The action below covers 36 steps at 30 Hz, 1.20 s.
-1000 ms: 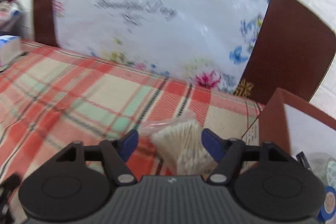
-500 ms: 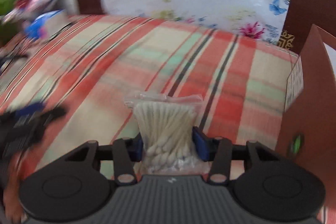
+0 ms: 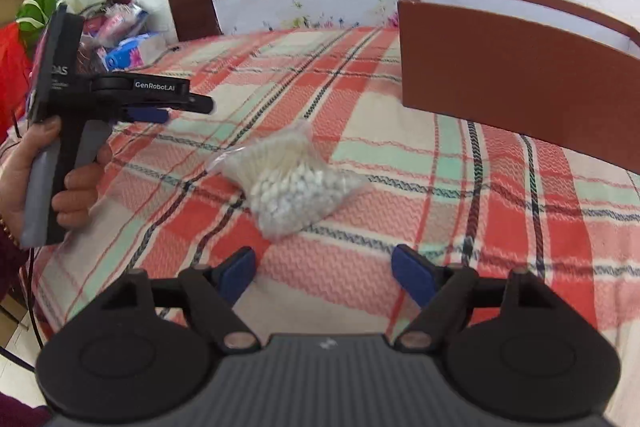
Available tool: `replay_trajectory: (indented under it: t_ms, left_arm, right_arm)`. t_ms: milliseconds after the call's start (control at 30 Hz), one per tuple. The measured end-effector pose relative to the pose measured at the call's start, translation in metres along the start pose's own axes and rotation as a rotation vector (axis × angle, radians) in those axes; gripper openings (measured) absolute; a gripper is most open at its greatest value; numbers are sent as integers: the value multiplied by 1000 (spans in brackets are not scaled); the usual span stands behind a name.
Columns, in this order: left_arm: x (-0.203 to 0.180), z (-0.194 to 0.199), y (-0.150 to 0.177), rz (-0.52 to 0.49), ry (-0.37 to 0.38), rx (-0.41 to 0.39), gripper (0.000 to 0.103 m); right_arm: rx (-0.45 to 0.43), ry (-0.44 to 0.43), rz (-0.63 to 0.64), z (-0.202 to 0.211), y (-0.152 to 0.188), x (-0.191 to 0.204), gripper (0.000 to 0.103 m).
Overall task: Organize objects
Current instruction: 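Carry the cotton swab bag into the brown box and open the right gripper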
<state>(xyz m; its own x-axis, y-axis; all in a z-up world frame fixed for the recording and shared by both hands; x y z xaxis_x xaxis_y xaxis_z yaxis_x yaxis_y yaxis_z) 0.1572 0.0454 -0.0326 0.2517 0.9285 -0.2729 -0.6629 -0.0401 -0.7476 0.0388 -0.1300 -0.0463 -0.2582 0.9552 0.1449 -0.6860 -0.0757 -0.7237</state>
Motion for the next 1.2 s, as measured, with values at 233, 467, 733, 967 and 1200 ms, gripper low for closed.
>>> replay_trajectory:
  t_ms: [233,467,733,967,1200]
  left_arm:
    - [-70,-18,14,-115,163,115,77]
    - [-94,-26,27,-107,221,195,34]
    - [-160,-5,-56,-188,303,28,32]
    - [-231,-48,-127,-241,333,-90,32]
    - [-227,-125,-149,-285,105,-70,39]
  right_arm:
    - [-28,-18,44,-13,-9,9,81]
    - [-39,-19,57,-40,-30,8,58]
    - [-287,87,57,10,-80,-22,50]
    - [-414,214,-5,26,-150,-97,50]
    - [-310,333,-45,-57,-192,-162,70]
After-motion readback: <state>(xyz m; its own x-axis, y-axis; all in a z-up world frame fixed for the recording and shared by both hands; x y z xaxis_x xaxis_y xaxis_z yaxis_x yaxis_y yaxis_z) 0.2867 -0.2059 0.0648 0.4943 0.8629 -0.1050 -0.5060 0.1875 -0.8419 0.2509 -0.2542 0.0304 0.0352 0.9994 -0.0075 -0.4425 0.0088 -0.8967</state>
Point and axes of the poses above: each gripper's, at about its wrist camera, not at the fingertips, and z roughly against the way its jaws point, x to its left, y to its underside, the point moved 10 cm from there along -z, roughly the way its jaws point, and after that the axes turned 3 degrees about -z, right-handed, at the moved point
